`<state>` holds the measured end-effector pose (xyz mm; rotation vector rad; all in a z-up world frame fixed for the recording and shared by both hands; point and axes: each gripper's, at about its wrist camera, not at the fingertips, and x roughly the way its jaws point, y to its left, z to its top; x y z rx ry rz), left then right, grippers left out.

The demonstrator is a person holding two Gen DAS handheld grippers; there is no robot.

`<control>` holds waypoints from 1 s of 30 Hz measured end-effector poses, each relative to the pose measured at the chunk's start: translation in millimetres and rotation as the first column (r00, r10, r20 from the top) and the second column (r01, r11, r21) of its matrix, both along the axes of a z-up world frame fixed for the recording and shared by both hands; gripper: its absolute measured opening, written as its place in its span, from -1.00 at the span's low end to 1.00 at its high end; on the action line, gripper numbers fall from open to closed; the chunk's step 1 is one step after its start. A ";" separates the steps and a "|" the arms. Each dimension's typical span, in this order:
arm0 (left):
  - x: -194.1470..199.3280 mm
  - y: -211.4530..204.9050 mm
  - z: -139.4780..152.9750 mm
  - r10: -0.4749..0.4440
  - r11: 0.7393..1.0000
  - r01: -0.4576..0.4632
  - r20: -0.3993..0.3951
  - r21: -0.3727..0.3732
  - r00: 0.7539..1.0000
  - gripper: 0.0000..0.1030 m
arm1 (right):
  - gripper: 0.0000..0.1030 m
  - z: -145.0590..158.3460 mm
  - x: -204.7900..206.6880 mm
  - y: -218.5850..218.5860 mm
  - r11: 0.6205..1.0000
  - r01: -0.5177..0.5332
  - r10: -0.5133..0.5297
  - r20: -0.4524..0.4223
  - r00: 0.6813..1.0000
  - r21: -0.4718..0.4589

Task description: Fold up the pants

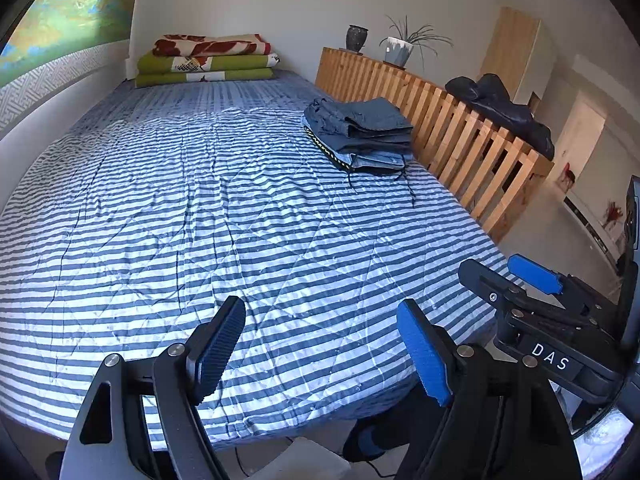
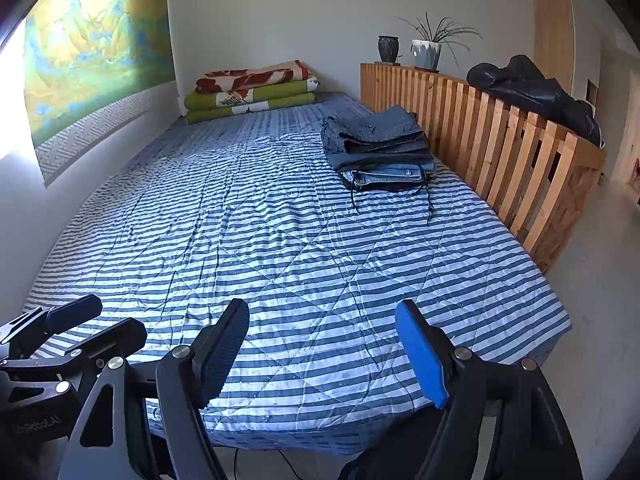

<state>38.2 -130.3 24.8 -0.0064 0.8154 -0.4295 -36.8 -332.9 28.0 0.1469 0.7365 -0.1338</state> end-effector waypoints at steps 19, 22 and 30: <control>0.4 1.8 -3.7 -0.003 1.000 0.003 -0.003 -0.004 1.000 0.68 | 0.40 -6.0 1.8 5.3 1.000 -0.013 0.013 -0.021 1.000 0.005; 0.6 2.1 -3.9 -0.002 1.000 0.002 -0.003 -0.004 1.000 0.68 | 0.40 -6.0 1.8 6.2 1.000 -0.013 0.013 -0.020 1.000 0.003; 2.1 0.3 -4.7 -0.006 1.000 0.006 -0.003 -0.003 1.000 0.70 | 0.40 -6.0 3.8 5.0 1.000 -0.010 0.010 -0.022 1.000 0.005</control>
